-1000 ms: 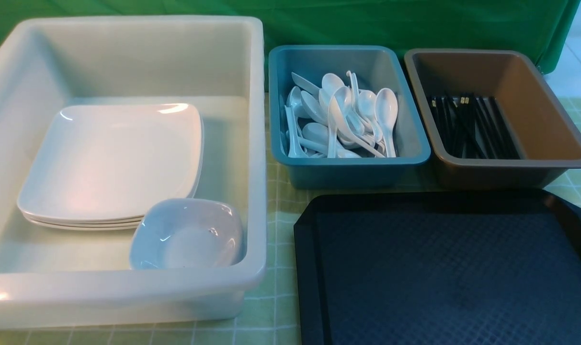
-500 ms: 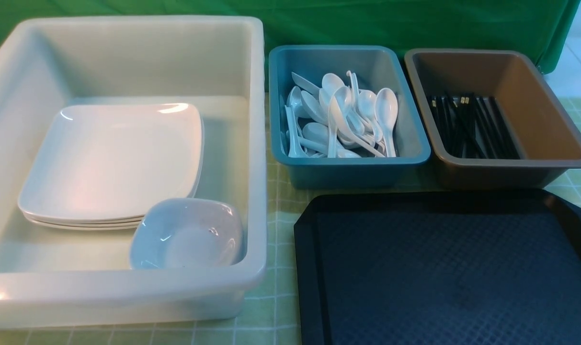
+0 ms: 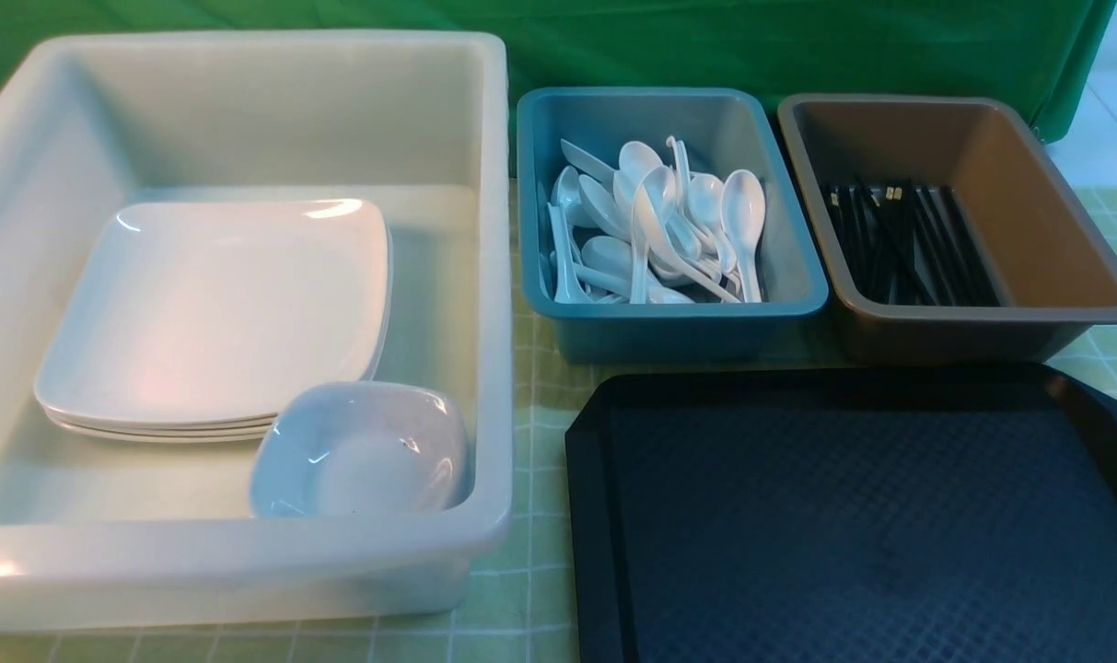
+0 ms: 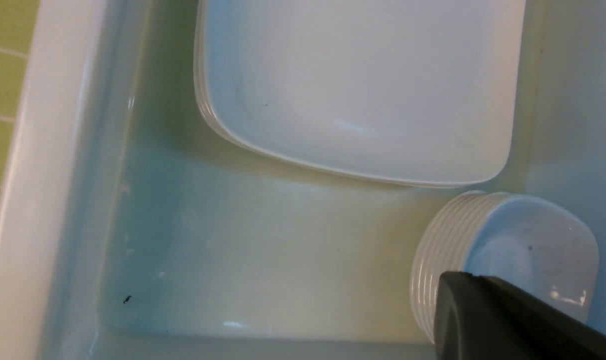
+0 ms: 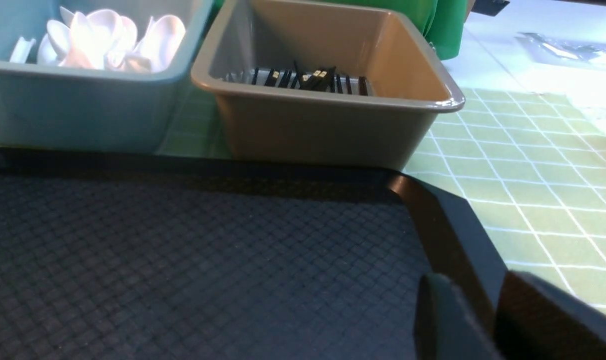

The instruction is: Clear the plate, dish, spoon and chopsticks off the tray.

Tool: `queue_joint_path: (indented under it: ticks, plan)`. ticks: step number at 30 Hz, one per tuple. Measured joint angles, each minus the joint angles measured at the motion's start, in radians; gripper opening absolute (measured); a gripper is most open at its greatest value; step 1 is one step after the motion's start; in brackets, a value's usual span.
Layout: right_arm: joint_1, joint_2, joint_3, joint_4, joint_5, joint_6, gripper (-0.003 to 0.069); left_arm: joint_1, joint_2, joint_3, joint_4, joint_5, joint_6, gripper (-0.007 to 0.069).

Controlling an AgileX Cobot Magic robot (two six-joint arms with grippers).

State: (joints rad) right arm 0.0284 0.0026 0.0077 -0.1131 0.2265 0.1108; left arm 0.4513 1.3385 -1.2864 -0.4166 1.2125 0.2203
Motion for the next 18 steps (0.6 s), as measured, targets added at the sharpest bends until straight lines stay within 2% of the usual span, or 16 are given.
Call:
queue_joint_path:
  ticks: [6,12,18]
  plan:
    - [0.0,0.0,0.0,0.0,0.0,0.0,0.0185,0.0,-0.205,0.183,-0.098,0.0,0.064,-0.0012]
    - [0.0,0.0,0.0,0.0,0.0,0.0,0.0197,0.0,-0.473,0.411,-0.242,-0.002,0.181,-0.0012]
    - [0.0,0.0,0.0,0.0,0.0,0.0,0.0215,0.0,-0.765,0.564,-0.347,-0.15,0.207,-0.0012]
